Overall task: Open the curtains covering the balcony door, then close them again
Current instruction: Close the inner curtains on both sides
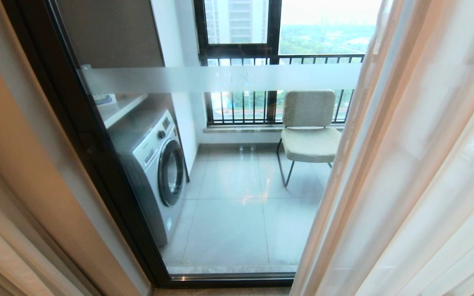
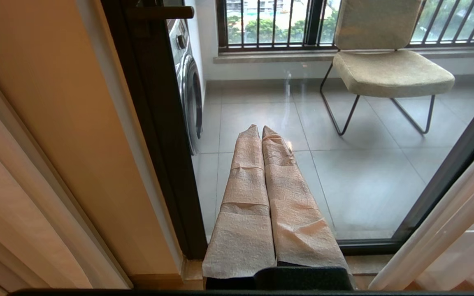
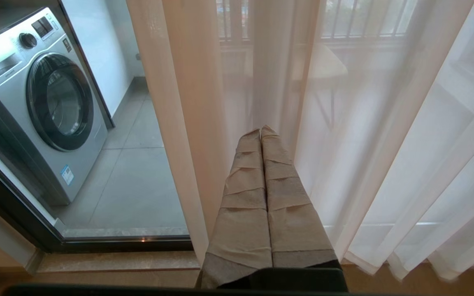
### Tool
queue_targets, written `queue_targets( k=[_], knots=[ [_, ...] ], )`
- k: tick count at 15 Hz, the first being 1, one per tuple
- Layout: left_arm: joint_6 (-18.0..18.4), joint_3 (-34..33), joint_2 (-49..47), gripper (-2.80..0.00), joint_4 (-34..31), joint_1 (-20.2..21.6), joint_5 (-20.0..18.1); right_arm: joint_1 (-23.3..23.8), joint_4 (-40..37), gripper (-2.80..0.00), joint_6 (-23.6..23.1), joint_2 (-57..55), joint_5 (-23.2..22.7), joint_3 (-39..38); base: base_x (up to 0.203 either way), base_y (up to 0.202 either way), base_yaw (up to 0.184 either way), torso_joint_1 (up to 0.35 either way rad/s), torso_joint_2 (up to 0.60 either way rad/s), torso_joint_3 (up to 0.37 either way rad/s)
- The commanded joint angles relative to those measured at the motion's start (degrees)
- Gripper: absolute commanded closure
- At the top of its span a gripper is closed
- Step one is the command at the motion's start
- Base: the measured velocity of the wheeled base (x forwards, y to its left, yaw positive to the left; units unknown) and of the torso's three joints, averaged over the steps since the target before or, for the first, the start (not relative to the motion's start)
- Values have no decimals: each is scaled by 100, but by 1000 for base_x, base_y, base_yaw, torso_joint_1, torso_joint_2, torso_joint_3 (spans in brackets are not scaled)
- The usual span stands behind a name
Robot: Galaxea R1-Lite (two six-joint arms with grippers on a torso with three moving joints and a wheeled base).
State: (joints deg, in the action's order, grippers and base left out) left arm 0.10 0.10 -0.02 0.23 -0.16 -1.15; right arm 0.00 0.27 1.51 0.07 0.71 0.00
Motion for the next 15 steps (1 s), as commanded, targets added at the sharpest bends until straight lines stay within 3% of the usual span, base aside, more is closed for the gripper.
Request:
queue_targets(
  k=[1,7,15],
  knots=[
    [-1,-1,2,0,3,-2,0,0,0,0,-2,-7,0,0,0,0,0,0,0,0],
    [-10,-1,2,0,3,-2,0,0,0,0,4,-7,0,0,1,9,0,-1,1,0],
    [-71,-1,2,0,12,-2,0,0,0,0,-2,-7,0,0,0,178,0,4,2,5]
  ],
)
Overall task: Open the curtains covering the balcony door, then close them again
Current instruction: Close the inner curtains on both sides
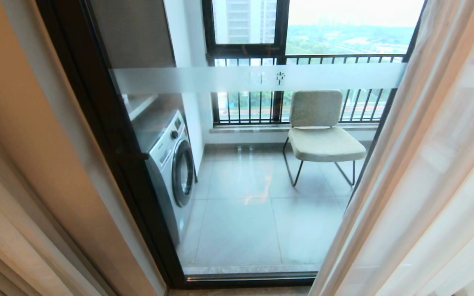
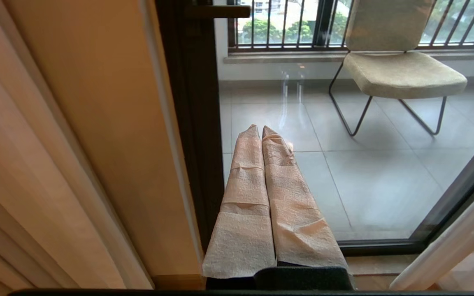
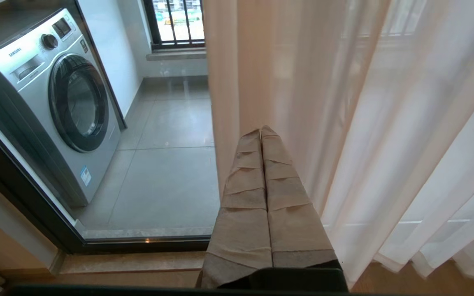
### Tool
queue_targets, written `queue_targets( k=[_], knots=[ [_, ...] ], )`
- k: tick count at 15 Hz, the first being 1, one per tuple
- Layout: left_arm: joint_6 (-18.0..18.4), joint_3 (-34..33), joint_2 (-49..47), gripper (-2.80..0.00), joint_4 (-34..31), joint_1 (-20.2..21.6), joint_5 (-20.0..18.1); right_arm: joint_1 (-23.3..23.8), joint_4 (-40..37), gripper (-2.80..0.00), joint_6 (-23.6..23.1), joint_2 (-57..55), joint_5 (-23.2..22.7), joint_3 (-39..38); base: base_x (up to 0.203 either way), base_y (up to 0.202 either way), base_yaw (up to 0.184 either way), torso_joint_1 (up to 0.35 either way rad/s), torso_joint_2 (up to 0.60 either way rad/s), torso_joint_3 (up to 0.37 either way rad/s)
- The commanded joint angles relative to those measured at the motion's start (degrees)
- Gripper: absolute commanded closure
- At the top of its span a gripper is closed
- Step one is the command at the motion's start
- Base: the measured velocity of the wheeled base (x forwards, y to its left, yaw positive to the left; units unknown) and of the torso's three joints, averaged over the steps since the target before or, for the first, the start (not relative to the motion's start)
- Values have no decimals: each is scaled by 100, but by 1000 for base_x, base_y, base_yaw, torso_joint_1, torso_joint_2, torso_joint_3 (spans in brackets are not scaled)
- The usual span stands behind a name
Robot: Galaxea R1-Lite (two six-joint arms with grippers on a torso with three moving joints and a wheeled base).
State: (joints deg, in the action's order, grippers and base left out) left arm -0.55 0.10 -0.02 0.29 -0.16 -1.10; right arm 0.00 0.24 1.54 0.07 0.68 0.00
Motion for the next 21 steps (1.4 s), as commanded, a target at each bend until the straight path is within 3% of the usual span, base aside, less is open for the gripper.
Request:
queue_targets(
  k=[1,9,21],
  knots=[
    [-7,-1,2,0,-1,-2,-2,0,2,0,5,-7,2,0,0,194,2,4,2,2],
    [-7,-1,2,0,5,-2,-3,0,2,0,-4,-7,2,0,0,177,0,2,1,2],
    [-33,-1,2,0,6,-2,48,0,2,0,-4,-7,2,0,0,0,0,0,0,0]
  ],
)
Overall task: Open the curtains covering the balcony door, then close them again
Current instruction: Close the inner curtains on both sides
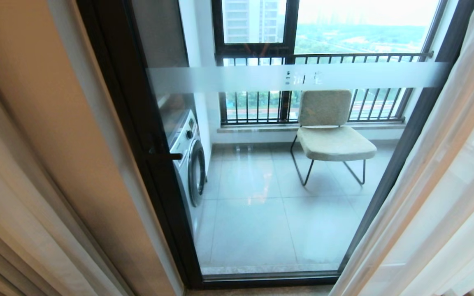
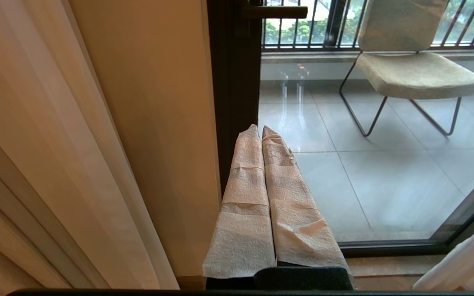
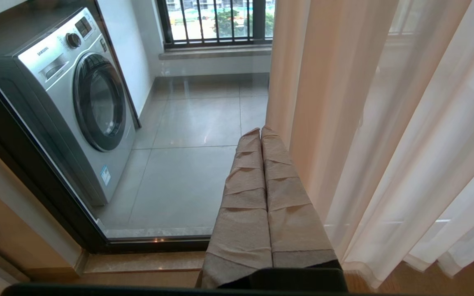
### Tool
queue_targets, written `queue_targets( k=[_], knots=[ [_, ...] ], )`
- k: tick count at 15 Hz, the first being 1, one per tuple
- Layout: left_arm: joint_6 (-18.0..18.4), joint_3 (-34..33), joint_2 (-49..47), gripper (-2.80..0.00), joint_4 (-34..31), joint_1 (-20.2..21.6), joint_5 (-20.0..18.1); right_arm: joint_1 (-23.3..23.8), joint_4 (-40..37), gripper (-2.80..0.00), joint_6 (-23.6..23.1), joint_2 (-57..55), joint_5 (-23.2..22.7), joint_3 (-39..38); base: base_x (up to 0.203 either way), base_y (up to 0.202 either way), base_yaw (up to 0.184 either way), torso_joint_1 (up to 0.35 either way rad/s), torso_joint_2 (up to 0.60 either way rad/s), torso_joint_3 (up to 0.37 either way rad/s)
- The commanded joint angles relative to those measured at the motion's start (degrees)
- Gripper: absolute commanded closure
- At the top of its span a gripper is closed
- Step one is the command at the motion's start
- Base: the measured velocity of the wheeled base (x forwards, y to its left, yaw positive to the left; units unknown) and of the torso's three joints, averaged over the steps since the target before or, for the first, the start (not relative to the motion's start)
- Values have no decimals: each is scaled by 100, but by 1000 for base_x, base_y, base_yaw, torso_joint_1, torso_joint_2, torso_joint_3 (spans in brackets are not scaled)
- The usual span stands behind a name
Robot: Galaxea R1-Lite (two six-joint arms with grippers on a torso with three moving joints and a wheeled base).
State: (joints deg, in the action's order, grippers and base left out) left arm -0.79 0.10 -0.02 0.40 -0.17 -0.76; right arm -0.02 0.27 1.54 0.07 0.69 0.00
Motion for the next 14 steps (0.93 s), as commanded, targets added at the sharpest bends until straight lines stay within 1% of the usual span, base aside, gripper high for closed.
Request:
queue_targets(
  k=[1,4,7,9,11,14],
  knots=[
    [-16,-1,2,0,-7,0,16,2,0,0,-4,-7,2,0,0,0,0,0,0,0],
    [-17,16,1,0,-5,0,23,2,0,0,5,-7,2,0,0,0,0,0,0,0],
    [-156,615,-434,0,-200,0,17,2,0,0,5,-7,2,0,0,0,0,0,0,0],
    [-216,1073,-833,0,-221,-9,96,2,0,0,5,-7,2,0,0,0,0,0,0,0],
    [-220,1561,-1322,0,-224,-21,345,2,0,0,5,-7,2,0,0,0,0,0,0,0],
    [-220,2440,-2335,0,-217,-21,888,2,0,0,5,-7,2,0,0,0,0,0,0,0]
  ],
)
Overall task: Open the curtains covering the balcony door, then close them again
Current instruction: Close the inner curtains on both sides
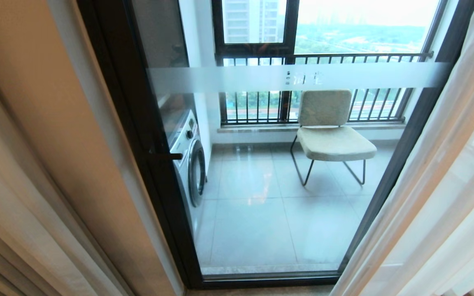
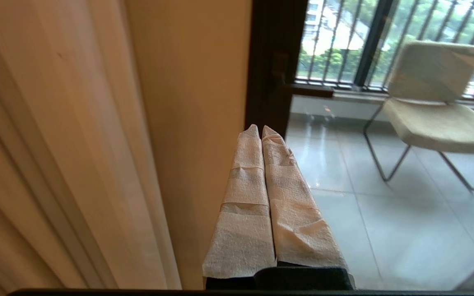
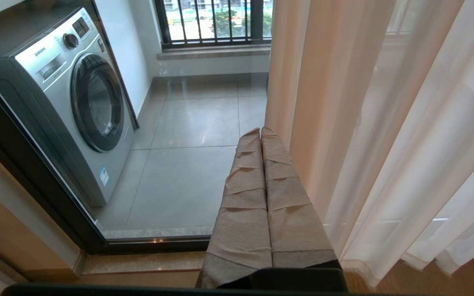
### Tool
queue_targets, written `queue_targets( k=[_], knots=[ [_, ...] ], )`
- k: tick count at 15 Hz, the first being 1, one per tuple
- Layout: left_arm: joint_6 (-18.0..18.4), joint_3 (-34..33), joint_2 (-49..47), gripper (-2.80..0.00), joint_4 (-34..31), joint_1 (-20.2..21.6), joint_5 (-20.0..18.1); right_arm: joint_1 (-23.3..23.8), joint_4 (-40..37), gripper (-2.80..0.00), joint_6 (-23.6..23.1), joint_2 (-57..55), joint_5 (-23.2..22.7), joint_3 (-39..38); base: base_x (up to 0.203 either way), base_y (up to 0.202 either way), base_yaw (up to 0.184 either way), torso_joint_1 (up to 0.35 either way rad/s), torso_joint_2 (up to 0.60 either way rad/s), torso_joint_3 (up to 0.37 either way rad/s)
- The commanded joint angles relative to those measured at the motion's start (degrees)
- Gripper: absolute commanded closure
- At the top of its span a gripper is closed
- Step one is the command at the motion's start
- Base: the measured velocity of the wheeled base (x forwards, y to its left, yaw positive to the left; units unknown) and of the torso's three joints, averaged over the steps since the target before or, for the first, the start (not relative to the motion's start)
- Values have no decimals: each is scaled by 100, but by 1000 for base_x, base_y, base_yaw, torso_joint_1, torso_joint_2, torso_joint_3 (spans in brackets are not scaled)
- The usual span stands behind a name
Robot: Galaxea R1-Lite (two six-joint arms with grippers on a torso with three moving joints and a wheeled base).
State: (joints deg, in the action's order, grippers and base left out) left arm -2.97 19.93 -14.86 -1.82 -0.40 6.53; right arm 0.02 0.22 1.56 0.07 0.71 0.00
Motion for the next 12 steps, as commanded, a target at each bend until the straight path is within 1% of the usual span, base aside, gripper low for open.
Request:
queue_targets(
  k=[1,3,5,6,7,9,10,12],
  knots=[
    [-5,783,-1261,0,38,6,331,-2,4,0,-5,-7,0,0,0,0,0,0,0,0],
    [-8,1385,-2135,0,301,16,690,-2,4,0,2,-7,0,0,0,0,0,0,0,0],
    [-6,2022,-3006,0,726,79,1190,-2,4,0,2,-7,0,0,0,0,0,0,0,0],
    [-4,2383,-3402,0,893,212,1463,-2,4,0,2,-7,0,0,0,0,0,0,0,0],
    [-3,2732,-3714,0,1002,505,1649,-2,4,0,2,-7,0,0,0,0,0,0,0,0],
    [-2,3182,-4161,0,1122,1217,1779,-2,4,0,2,-7,0,0,0,0,0,0,0,0],
    [-2,3418,-4398,0,1179,1517,1779,-2,4,0,2,-7,0,0,0,0,0,0,0,0],
    [-3,3687,-4725,0,1265,1967,1669,-2,4,0,2,-7,0,0,0,0,0,0,0,0]
  ],
)
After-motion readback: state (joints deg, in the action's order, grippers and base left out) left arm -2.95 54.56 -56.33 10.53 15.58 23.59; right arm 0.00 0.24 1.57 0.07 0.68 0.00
